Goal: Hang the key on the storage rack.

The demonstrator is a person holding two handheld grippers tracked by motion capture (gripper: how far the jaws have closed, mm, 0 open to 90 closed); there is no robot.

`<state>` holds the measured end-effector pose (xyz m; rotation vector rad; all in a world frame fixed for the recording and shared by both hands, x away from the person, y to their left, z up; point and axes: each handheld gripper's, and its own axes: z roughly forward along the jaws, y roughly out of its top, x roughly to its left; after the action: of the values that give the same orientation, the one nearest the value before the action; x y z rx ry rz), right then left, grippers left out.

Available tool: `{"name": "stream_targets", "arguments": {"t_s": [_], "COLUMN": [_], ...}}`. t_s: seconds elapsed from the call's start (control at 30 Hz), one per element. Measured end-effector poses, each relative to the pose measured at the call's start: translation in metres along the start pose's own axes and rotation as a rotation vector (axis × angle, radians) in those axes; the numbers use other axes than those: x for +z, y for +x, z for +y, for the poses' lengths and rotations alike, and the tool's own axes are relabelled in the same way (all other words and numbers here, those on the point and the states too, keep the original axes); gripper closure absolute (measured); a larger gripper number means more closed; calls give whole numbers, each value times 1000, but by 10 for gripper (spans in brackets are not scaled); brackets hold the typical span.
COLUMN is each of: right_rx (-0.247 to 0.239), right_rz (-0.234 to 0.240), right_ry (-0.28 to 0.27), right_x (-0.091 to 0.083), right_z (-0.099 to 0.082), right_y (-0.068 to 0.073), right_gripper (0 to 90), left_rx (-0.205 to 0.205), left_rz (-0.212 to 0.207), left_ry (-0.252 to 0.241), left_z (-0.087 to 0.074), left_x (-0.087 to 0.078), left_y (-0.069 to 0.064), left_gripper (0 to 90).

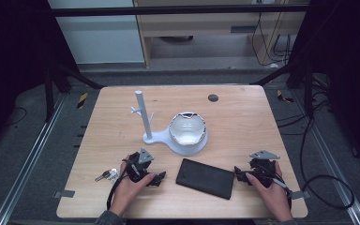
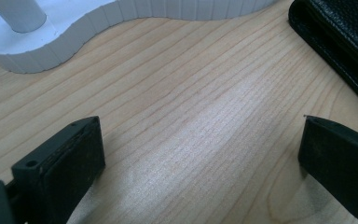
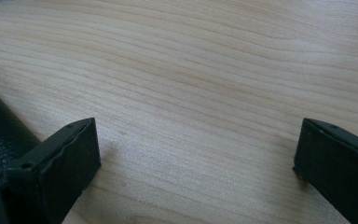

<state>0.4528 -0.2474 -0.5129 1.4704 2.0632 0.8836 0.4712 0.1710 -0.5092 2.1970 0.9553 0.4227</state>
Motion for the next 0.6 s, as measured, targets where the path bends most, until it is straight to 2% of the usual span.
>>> {"name": "stream_targets", "arguments": {"t_s": [0.1,0.13,0.2,0.3,0.37,0.4,0.43,0.47,0.6], "right_rx": [-5,-4,-3,-2,0,-1,-4,-4,-4], "right_rz": [-2,-3,-3,-2,0,1,2,2,5], "right_ry": [-1,-1,-1,-2,-1,-1,-1,-1,0], "right_x": [0,0,0,0,0,0,0,0,-1], "right_z": [0,0,0,0,0,0,-1,-1,-1], "right_y": [0,0,0,0,0,0,0,0,0], "right_gripper": [3,4,4,4,4,4,3,3,3], "left_rx": [3,9,33,44,52,44,18,18,-1], "left_rz": [-3,-6,8,16,44,50,45,45,123], "left_ry": [1,6,6,11,13,20,30,30,60], "left_z": [0,0,1,-1,-4,-6,-11,-11,-21], "left_x": [-1,-3,-9,-22,-32,-38,-49,-49,-72], "left_y": [0,0,0,4,8,11,17,17,35], "left_gripper": [0,47,57,67,65,65,74,79,78]}}
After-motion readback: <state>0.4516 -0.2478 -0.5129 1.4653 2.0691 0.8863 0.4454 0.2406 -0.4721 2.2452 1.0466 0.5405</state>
